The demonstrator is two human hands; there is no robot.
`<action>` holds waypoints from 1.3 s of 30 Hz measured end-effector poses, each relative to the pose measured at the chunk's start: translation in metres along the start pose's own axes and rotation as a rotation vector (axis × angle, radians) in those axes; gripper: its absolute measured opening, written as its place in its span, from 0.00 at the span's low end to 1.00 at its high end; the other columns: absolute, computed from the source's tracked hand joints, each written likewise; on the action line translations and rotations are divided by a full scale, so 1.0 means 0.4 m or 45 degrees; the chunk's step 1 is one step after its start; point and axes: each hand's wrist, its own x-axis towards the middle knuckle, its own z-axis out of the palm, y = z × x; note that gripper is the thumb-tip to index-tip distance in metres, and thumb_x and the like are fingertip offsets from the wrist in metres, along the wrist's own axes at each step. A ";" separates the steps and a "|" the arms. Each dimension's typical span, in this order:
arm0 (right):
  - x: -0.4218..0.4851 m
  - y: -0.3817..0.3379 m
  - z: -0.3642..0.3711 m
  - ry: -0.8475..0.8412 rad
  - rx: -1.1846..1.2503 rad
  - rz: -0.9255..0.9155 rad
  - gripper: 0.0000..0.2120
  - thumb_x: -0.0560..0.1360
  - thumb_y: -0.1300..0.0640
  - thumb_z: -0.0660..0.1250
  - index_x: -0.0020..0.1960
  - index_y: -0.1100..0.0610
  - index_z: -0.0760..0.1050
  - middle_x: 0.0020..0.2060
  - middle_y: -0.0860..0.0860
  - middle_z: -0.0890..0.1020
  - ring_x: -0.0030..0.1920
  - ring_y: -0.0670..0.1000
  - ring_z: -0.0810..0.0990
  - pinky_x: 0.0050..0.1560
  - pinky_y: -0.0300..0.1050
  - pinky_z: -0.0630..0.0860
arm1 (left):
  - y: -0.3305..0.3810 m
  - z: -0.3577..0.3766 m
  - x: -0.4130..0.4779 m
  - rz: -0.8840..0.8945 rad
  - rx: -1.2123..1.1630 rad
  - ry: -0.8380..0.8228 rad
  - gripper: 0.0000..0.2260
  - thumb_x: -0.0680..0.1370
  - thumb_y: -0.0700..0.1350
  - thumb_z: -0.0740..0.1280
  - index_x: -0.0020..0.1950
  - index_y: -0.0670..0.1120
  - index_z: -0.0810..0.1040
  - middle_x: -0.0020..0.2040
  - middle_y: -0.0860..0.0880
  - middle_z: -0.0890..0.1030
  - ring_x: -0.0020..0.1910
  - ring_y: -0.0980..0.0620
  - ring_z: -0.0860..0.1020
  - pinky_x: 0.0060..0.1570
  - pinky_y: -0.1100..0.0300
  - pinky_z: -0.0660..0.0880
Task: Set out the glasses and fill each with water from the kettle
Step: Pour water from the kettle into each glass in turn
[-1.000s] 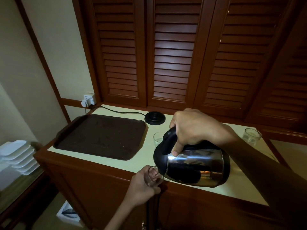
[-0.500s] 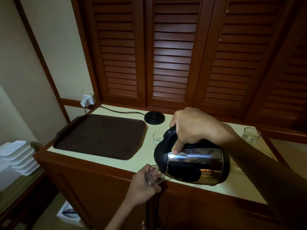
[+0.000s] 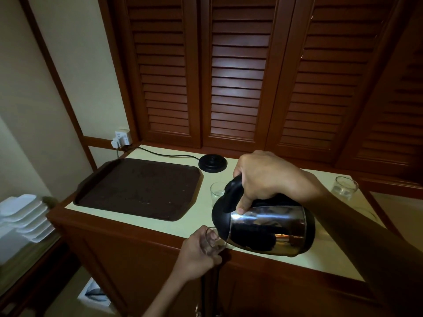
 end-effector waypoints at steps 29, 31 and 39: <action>-0.015 0.046 -0.013 0.053 0.168 0.023 0.24 0.57 0.43 0.88 0.49 0.50 0.86 0.42 0.47 0.85 0.47 0.53 0.83 0.34 0.40 0.71 | -0.004 -0.001 0.034 0.081 -0.065 -0.029 0.17 0.70 0.37 0.77 0.54 0.50 0.77 0.50 0.50 0.84 0.50 0.52 0.84 0.47 0.58 0.81; -0.016 0.055 -0.018 0.055 0.216 0.037 0.21 0.58 0.44 0.87 0.46 0.51 0.87 0.40 0.47 0.86 0.43 0.50 0.84 0.33 0.41 0.72 | -0.003 -0.005 0.036 0.103 -0.109 -0.027 0.17 0.70 0.38 0.78 0.55 0.47 0.77 0.49 0.50 0.85 0.47 0.57 0.84 0.41 0.67 0.80; -0.039 0.145 -0.042 0.217 0.534 0.058 0.18 0.59 0.44 0.87 0.42 0.53 0.88 0.36 0.49 0.90 0.40 0.51 0.88 0.40 0.46 0.77 | 0.032 -0.043 0.069 0.113 -0.264 0.085 0.20 0.70 0.41 0.81 0.56 0.50 0.77 0.51 0.51 0.85 0.54 0.49 0.84 0.52 0.55 0.80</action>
